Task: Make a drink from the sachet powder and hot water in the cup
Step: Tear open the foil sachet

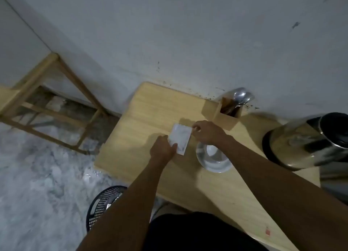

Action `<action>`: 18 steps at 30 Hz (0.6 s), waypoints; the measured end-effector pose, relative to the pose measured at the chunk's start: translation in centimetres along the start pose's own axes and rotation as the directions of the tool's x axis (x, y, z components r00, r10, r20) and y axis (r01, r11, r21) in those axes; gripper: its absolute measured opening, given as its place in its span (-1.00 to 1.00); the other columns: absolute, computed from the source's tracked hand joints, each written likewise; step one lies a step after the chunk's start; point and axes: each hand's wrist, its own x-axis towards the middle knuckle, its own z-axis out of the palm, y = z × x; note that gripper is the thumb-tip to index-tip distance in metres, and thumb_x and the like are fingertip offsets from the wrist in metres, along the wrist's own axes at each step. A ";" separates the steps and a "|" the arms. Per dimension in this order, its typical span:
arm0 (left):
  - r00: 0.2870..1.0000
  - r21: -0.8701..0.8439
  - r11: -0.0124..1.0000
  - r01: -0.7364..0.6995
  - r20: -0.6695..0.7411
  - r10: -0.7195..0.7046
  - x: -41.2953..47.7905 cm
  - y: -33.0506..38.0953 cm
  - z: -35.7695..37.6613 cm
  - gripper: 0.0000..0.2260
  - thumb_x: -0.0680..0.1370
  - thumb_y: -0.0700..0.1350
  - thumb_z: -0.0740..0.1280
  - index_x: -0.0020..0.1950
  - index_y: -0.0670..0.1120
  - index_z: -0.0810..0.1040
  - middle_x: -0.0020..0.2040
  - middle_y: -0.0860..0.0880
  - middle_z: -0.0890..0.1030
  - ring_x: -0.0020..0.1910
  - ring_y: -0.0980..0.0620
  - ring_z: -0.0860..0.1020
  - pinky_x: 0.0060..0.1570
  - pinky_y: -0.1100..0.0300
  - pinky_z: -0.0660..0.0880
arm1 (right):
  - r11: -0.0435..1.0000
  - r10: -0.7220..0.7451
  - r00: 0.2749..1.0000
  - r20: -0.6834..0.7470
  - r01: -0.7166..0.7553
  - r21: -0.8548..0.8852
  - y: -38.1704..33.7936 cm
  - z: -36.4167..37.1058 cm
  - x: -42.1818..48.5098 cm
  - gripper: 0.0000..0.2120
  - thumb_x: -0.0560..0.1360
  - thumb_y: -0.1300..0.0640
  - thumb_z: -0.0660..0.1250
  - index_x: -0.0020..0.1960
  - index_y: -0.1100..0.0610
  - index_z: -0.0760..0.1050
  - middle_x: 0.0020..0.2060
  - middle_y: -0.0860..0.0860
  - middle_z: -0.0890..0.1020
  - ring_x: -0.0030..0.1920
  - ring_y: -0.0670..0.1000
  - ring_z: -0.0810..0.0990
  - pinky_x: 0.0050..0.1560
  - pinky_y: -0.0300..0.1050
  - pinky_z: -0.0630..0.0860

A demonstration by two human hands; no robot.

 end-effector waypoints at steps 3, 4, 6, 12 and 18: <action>0.999 0.110 0.993 -0.037 -0.023 0.039 0.9 -1.1 0.3 -0.63 0.49 0.10 0.32 0.17 -0.12 0.52 0.16 -0.14 0.52 0.11 -0.16 0.55 0.05 0.02 0.48 | 0.992 0.088 0.995 0.055 -0.083 -0.091 -0.5 1.1 2.0 -0.63 0.54 0.00 0.18 0.32 0.02 0.45 0.31 0.01 0.51 0.24 0.11 0.49 0.19 0.05 0.47; 0.998 0.130 0.991 -0.041 -0.033 0.046 0.7 -1.3 0.4 -0.68 0.49 0.09 0.31 0.12 -0.09 0.53 0.11 -0.12 0.52 0.07 -0.15 0.56 0.01 0.03 0.47 | 0.990 0.114 0.991 0.069 -0.108 -0.090 -0.6 1.4 2.3 -0.64 0.53 0.00 0.20 0.30 0.02 0.45 0.28 0.01 0.52 0.22 0.12 0.50 0.18 0.07 0.47; 0.995 0.135 0.988 -0.076 -0.059 0.085 0.6 -1.5 0.6 -0.73 0.49 0.09 0.32 0.06 -0.07 0.54 0.05 -0.09 0.53 0.01 -0.13 0.58 -0.06 0.06 0.46 | 0.988 0.143 0.987 0.072 -0.137 -0.076 -0.6 2.1 3.3 -0.67 0.51 0.00 0.21 0.25 0.02 0.47 0.23 0.03 0.55 0.16 0.13 0.53 0.15 0.08 0.49; 0.989 0.144 0.984 -0.109 -0.087 0.122 0.9 -2.1 1.0 -0.71 0.50 0.08 0.31 0.15 -0.02 0.55 0.08 -0.07 0.55 0.01 -0.12 0.58 -0.05 0.06 0.47 | 0.983 0.161 0.987 0.003 -0.160 -0.089 -1.1 3.9 5.3 -0.59 0.49 0.03 0.25 0.33 0.00 0.44 0.21 0.09 0.52 0.16 0.18 0.54 0.08 0.00 0.44; 0.989 0.096 0.989 -0.117 -0.083 0.125 1.0 -2.3 0.8 -0.74 0.47 0.07 0.33 0.09 -0.01 0.55 0.04 -0.07 0.56 0.00 -0.11 0.58 -0.02 0.05 0.47 | 0.950 0.246 0.967 -0.071 -0.226 0.214 -1.8 4.8 5.7 -0.77 0.51 0.11 0.24 0.13 0.00 0.55 0.09 0.01 0.64 0.07 0.08 0.59 0.06 -0.04 0.50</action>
